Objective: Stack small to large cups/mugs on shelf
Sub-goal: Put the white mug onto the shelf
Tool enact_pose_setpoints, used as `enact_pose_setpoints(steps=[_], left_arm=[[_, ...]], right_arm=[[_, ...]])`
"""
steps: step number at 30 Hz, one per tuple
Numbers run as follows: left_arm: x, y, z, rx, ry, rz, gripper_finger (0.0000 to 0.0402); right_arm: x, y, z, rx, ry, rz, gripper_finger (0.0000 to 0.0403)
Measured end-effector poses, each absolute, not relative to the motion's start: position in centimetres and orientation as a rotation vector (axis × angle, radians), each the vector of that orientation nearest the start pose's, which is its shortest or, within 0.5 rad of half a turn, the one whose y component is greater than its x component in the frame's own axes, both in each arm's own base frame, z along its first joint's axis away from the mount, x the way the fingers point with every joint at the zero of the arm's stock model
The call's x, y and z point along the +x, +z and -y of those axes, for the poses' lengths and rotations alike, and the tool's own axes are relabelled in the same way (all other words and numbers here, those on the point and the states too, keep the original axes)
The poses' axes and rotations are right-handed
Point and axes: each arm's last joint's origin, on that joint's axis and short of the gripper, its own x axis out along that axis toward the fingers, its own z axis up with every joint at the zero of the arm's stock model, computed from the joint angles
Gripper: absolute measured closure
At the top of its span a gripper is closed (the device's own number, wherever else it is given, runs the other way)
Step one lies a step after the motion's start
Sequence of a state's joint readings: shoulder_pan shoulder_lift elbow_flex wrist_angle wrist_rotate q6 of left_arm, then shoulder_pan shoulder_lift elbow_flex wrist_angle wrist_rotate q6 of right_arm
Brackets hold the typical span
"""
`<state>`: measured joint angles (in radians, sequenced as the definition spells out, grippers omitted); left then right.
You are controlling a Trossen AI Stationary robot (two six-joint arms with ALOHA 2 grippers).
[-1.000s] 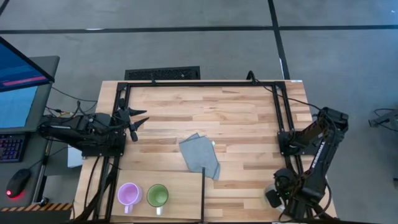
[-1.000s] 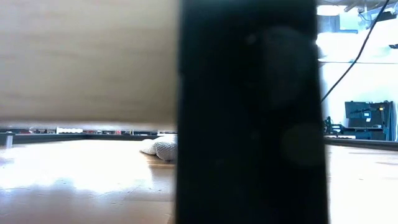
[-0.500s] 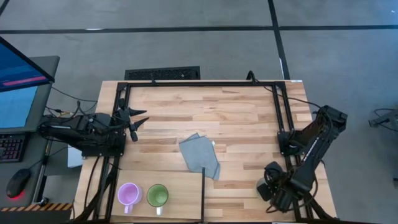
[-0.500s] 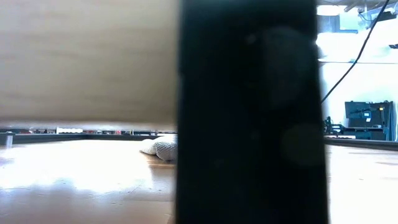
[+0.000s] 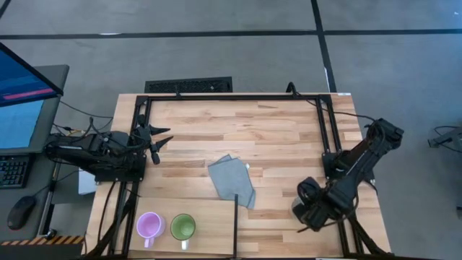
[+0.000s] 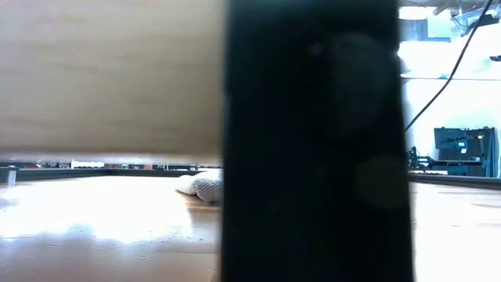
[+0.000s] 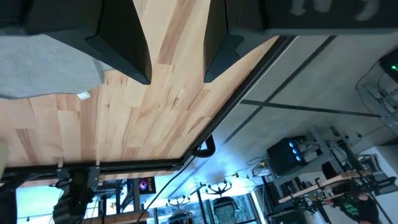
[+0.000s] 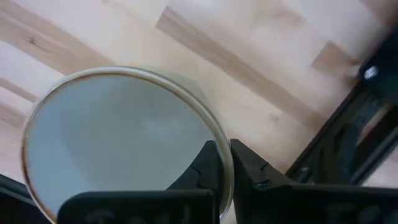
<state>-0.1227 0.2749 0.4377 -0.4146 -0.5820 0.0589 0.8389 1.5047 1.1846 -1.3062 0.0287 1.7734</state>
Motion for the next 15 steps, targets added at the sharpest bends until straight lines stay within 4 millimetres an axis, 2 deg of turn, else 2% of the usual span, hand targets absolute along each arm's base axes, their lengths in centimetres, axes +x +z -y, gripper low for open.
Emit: enact_pose_setpoints(steps=[15], left_arm=[[8.8, 24.9, -0.5, 0.113, 0.454, -0.265, 0.0264]], right_arm=[[20.4, 29.8, -14.6, 0.559, -0.7, -1.37, 0.0376]])
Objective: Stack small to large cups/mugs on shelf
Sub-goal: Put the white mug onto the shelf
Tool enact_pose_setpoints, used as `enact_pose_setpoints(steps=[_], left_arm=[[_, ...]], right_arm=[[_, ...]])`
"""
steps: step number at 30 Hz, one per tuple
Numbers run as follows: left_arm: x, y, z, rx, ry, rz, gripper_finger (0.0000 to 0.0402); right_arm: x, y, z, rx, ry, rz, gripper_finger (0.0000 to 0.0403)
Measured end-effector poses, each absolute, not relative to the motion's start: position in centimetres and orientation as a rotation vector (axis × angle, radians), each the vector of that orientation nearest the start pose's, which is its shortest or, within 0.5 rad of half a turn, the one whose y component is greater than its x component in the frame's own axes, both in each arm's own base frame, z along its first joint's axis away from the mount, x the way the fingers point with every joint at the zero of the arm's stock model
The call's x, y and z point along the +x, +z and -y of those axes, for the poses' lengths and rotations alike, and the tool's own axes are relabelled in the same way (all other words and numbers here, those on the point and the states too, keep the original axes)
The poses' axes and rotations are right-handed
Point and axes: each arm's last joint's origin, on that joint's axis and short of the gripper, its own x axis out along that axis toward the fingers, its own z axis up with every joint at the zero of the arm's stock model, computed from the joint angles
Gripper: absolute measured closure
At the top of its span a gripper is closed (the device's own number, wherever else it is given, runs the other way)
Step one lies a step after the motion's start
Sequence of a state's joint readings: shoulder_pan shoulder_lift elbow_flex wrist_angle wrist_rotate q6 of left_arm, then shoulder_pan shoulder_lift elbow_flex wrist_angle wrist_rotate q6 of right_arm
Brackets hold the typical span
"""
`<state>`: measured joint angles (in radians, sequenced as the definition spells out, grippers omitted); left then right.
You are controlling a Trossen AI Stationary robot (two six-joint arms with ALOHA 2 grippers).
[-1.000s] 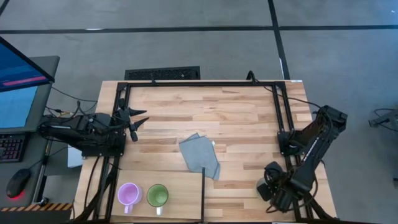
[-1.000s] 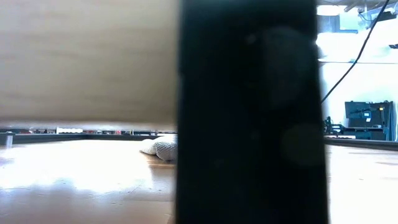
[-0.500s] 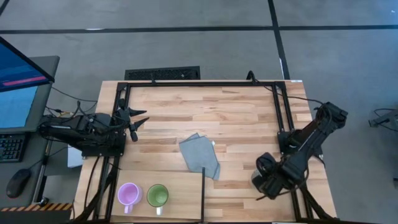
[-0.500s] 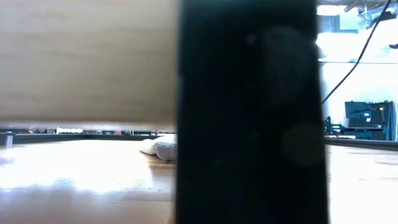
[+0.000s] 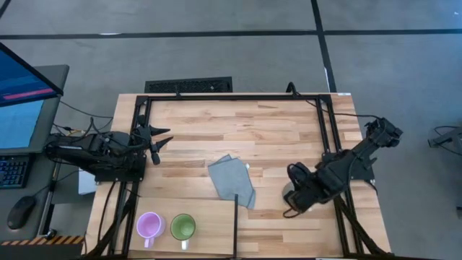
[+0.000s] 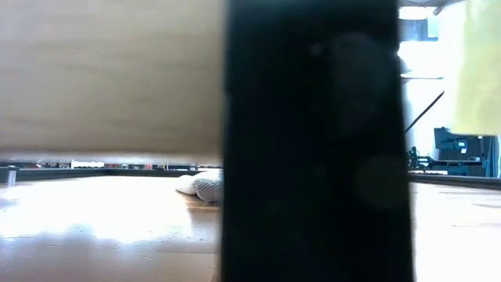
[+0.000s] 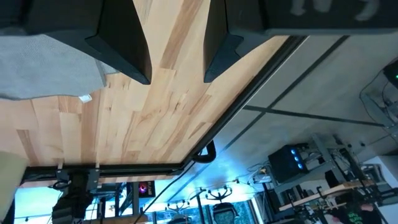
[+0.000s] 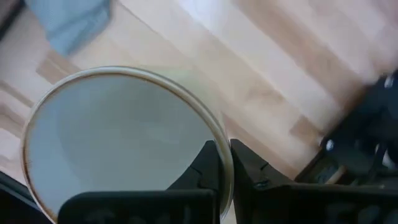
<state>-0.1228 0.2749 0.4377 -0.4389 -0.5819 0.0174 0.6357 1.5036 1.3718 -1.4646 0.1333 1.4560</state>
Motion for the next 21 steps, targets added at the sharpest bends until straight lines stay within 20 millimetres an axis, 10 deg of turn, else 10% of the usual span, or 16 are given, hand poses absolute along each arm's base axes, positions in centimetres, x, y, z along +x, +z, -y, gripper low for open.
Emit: enact_pose_setpoints(steps=[21], left_arm=[[8.8, 24.9, -0.5, 0.107, 0.455, -0.264, 0.0264]], right_arm=[[25.6, 34.2, -3.9, 0.43, -0.541, -1.298, 0.0376]])
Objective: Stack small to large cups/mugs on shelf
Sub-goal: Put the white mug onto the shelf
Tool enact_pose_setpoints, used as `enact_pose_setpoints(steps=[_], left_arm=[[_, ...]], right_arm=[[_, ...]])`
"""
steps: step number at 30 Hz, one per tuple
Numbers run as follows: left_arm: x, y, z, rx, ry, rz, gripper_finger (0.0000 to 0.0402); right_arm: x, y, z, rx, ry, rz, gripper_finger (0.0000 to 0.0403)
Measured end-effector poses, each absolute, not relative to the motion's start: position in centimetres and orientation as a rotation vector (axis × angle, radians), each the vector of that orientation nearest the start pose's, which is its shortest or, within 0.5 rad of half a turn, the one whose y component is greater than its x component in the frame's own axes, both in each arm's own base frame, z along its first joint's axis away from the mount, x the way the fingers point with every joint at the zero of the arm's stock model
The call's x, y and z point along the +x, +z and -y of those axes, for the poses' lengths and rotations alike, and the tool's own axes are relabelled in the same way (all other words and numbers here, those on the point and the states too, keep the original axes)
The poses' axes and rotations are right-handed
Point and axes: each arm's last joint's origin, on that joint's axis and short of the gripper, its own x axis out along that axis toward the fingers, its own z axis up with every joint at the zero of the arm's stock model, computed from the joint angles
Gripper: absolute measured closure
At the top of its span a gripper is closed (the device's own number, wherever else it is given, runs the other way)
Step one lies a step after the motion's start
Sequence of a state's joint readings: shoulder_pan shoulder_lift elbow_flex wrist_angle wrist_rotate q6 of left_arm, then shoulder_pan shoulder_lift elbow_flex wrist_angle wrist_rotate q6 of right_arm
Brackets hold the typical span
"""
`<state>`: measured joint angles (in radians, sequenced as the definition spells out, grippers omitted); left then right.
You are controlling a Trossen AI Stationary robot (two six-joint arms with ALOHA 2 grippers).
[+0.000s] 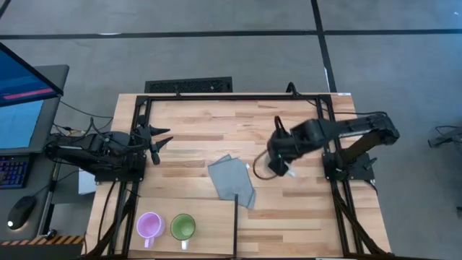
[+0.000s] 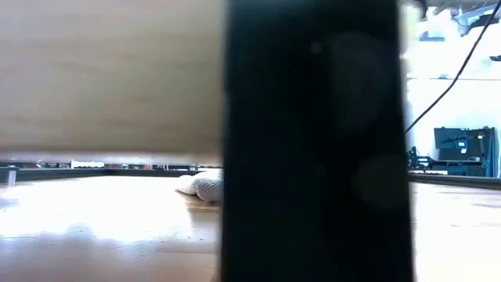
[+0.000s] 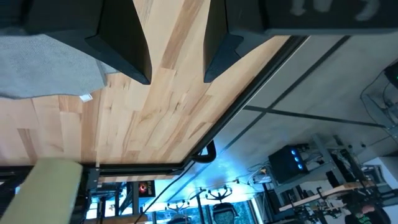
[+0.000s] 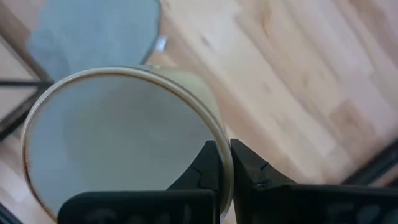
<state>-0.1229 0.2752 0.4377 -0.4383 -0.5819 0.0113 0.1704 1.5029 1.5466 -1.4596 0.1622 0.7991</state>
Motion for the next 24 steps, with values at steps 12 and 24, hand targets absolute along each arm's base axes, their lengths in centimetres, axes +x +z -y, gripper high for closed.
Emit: enact_pose_setpoints(steps=[12, 24], left_arm=[[8.8, 24.9, -0.5, 0.1, 0.456, -0.262, 0.0264], [8.8, 24.9, -0.5, 0.1, 0.456, -0.266, 0.0264]], right_arm=[[27.3, 34.5, 2.3, 0.381, -0.519, -1.197, 0.0376], [31.2, 32.4, 4.9, 0.305, -0.409, -1.13, 0.0376]])
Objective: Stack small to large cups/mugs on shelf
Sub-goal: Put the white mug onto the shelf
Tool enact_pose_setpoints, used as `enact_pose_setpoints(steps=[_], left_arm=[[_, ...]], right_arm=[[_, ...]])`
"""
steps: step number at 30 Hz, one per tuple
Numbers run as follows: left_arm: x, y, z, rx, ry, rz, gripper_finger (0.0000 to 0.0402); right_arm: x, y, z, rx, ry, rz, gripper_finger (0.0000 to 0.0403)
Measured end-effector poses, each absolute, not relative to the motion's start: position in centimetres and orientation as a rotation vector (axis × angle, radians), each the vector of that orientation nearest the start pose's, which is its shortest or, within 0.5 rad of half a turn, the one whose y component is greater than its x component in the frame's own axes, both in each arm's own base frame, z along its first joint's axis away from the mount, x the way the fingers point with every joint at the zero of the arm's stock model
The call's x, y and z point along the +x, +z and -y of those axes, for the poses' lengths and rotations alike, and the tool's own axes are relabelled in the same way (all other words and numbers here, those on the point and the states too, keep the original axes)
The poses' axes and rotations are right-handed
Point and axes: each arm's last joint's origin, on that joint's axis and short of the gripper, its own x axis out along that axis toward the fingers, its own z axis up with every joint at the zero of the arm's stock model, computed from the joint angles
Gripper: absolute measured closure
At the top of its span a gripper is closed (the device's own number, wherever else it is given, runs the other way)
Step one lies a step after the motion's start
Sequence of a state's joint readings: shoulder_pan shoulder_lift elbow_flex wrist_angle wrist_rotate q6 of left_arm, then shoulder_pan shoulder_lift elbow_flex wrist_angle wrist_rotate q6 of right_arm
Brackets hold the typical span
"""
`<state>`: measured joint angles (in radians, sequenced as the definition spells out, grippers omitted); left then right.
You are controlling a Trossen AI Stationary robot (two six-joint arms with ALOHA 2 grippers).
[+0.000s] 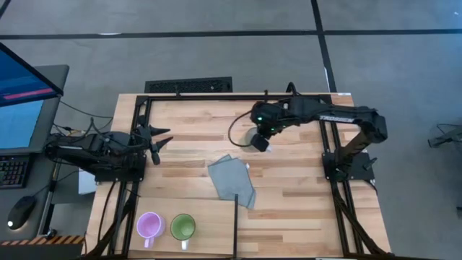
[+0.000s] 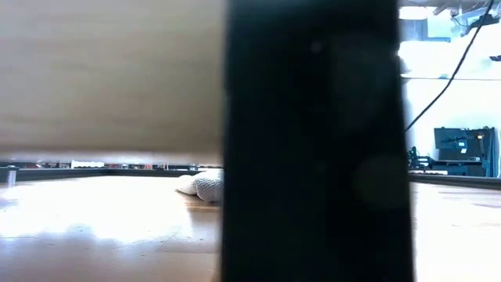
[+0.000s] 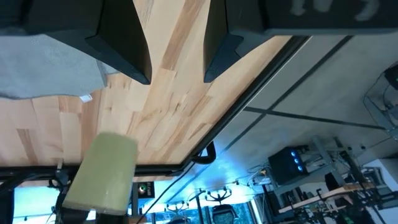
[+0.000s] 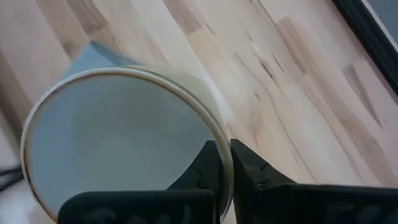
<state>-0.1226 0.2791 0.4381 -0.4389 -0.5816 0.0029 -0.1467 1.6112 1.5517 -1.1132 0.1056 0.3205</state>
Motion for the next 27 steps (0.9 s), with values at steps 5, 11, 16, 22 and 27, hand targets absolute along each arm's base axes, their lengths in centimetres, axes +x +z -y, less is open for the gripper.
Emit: enact_pose_setpoints(steps=[5, 11, 16, 22, 27], left_arm=[[9.0, 24.7, -0.5, 0.106, 0.448, -0.287, 0.0264], [9.5, 24.5, -0.4, 0.107, 0.429, -0.315, 0.0264], [9.6, 24.4, -0.4, 0.11, 0.428, -0.325, 0.0264], [9.6, 24.4, -0.3, 0.111, 0.428, -0.327, 0.0264], [9.6, 24.4, -0.3, 0.111, 0.428, -0.327, 0.0264]], right_arm=[[33.3, 30.7, 6.1, 0.278, -0.392, -1.161, 0.0376], [37.4, 30.5, 7.4, 0.224, -0.317, -1.144, 0.0376], [40.7, 31.2, 8.2, 0.211, -0.263, -1.114, 0.0376], [43.5, 31.4, 8.8, 0.225, -0.245, -1.131, 0.0376], [45.4, 30.3, 9.1, 0.237, -0.228, -1.151, 0.0376]])
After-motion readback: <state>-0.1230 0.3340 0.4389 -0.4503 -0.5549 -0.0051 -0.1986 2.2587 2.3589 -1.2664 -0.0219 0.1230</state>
